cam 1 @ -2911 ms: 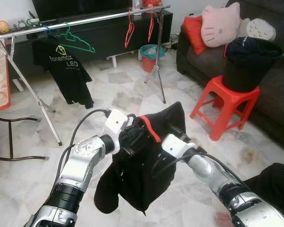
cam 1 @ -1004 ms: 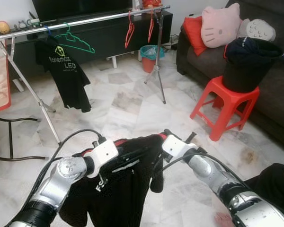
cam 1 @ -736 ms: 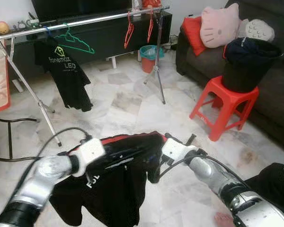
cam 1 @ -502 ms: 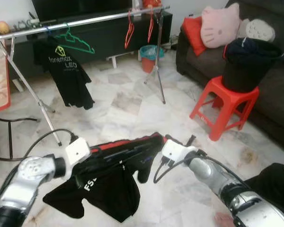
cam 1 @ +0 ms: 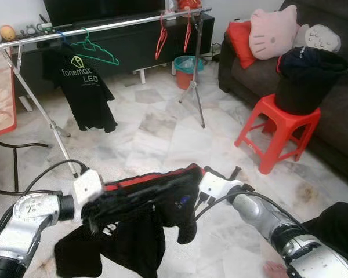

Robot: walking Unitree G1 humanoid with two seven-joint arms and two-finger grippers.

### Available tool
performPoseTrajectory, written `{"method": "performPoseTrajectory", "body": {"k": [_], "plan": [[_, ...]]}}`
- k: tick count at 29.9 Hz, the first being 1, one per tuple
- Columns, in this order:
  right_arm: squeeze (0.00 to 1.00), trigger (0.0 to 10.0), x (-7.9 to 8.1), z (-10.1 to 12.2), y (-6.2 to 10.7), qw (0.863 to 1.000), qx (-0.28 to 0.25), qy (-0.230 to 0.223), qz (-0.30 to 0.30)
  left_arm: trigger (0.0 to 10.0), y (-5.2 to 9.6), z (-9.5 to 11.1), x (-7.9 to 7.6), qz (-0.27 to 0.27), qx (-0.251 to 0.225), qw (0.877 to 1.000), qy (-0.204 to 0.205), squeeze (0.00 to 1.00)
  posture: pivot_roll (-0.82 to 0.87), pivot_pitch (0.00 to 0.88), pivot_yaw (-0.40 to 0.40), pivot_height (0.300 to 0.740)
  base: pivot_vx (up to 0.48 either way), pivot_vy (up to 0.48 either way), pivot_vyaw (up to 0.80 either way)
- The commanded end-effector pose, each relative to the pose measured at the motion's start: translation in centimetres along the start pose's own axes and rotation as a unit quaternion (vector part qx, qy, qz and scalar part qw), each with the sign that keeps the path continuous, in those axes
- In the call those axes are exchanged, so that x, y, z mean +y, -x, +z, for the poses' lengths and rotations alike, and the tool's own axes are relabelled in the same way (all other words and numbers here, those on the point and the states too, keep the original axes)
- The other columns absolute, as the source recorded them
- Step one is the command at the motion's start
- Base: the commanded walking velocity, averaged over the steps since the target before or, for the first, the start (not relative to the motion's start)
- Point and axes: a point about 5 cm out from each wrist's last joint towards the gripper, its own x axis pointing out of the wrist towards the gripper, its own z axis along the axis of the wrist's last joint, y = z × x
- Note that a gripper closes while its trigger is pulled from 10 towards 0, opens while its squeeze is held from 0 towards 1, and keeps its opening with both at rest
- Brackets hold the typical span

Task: Hang hanger

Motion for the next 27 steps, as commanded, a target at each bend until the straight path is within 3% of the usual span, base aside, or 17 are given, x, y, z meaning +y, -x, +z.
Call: {"method": "performPoseTrajectory", "body": {"k": [1, 7, 8, 15, 20, 23, 27], "plan": [[0.0, 10.0, -0.7, -0.8, 0.3, 1.0, 0.018, 0.001, -0.013, 10.0, 0.6, 1.0, 0.6, 0.008, -0.022, 1.0, -0.003, 0.0, -0.05, 0.025, -0.015, 0.74, 0.0, 0.0, 0.0], [0.0, 10.0, -0.6, -0.9, 0.3, 1.0, 0.022, 0.0, -0.013, 10.0, 0.9, 1.2, 0.4, -0.006, -0.037, 0.999, 0.005, 0.0, -0.05, 0.027, -0.016, 0.74, 0.0, 0.0, 0.0], [0.0, 10.0, -0.6, -0.9, 0.3, 1.0, 0.023, -0.002, -0.012, 10.0, 0.6, 1.8, 0.7, 0.009, -0.07, 0.997, 0.018, 0.0, -0.05, 0.027, -0.016, 0.74, 0.0, 0.0, 0.0], [0.0, 10.0, 0.2, -0.5, 0.2, 1.0, 0.014, -0.006, 0.003, 10.0, -0.5, 3.1, 1.1, 0.039, -0.145, 0.988, 0.048, 0.0, -0.05, 0.026, -0.019, 0.74, 0.0, 0.0, 0.0], [0.0, 10.0, 1.2, 0.3, 0.1, 0.999, -0.009, -0.016, 0.029, 10.0, -2.2, 4.1, 1.1, 0.07, -0.2, 0.974, 0.074, 0.0, -0.05, 0.025, -0.019, 0.74, 0.0, 0.0, 0.0], [0.0, 10.0, 1.2, 0.3, 0.0, 0.999, -0.005, -0.026, 0.021, 10.0, -3.3, 4.2, -0.1, 0.035, -0.211, 0.973, 0.087, 0.0, -0.05, 0.025, -0.019, 0.74, 0.0, 0.0, 0.0], [0.0, 10.0, 0.6, -0.1, 0.1, 1.0, 0.003, -0.028, 0.009, 10.0, -3.0, 3.9, -0.5, 0.014, -0.201, 0.975, 0.094, 0.0, -0.06, 0.025, -0.018, 0.74, 0.0, 0.0, 0.0]]}}
